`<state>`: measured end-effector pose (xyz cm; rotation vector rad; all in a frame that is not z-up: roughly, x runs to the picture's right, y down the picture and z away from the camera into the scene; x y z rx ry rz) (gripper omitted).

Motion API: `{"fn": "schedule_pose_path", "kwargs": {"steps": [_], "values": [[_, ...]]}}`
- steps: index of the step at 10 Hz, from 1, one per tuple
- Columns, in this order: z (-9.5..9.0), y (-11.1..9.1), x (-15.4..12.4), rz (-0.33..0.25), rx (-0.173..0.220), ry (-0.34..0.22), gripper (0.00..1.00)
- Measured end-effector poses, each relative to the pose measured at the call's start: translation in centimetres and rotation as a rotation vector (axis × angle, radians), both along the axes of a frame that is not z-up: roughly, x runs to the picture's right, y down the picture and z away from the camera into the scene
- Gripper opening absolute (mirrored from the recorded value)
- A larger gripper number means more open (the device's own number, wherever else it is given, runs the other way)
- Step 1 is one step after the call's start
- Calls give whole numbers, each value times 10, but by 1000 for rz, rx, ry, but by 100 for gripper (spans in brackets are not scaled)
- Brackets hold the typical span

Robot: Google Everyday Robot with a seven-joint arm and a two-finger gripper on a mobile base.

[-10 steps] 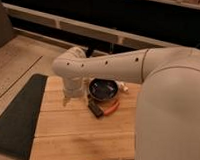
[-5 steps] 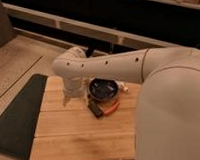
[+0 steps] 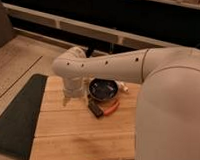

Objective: Wipe the white sponge on the table

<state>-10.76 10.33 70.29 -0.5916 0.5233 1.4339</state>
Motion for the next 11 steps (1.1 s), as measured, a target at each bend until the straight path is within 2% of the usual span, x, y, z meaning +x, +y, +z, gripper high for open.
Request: {"fn": "schedule_pose_path", "kwargs": {"steps": [4,6,8,9,11], "values": [[0,-2,0,-4,8,-4,65],[11,-26,0,-50,84,-50,65],[29,-67,9,-120,194,-108,65],[32,-74,11,-132,211,-117,65],[32,-75,10,-135,213,-119,65]]}}
